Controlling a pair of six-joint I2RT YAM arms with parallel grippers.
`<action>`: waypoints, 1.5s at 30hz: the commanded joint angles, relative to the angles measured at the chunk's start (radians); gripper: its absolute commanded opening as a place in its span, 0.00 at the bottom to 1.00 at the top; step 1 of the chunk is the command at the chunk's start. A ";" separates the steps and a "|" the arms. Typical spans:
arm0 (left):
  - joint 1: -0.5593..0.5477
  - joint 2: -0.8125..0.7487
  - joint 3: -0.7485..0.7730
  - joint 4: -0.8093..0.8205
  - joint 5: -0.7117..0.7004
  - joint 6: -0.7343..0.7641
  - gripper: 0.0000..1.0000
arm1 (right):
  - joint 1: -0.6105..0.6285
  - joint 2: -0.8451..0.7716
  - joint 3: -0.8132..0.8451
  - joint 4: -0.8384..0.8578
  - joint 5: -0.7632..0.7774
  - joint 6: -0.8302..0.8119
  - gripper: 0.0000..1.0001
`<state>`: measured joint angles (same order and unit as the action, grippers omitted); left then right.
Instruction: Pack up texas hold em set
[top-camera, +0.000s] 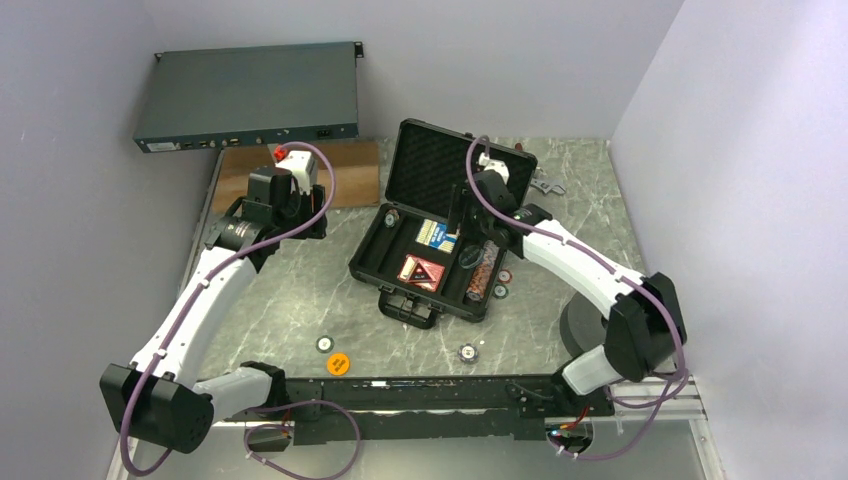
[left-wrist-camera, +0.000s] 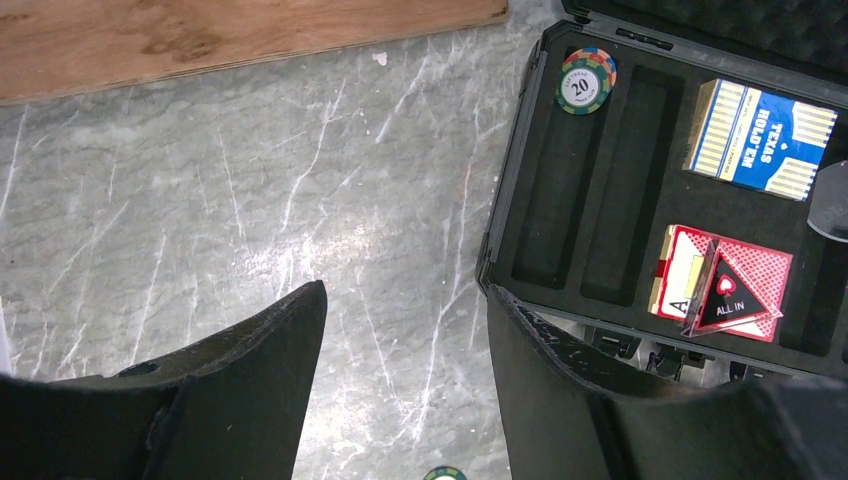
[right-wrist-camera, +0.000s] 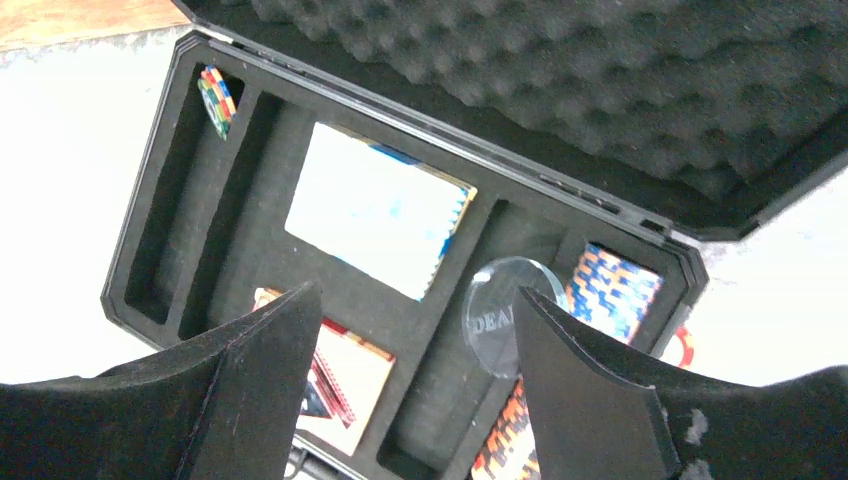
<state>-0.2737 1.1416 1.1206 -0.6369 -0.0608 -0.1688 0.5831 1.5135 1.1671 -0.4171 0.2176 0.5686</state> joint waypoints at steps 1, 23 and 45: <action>-0.004 -0.029 0.006 0.013 -0.015 0.013 0.65 | -0.007 -0.091 -0.051 -0.053 0.009 0.020 0.73; -0.020 -0.025 0.006 0.005 -0.039 0.016 0.65 | -0.103 -0.115 -0.225 0.037 -0.179 0.095 0.65; -0.031 -0.025 0.004 0.002 -0.050 0.017 0.65 | -0.121 -0.015 -0.253 0.092 -0.194 0.115 0.61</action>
<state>-0.2989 1.1378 1.1206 -0.6415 -0.0959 -0.1585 0.4667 1.4620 0.9375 -0.3420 0.0433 0.6659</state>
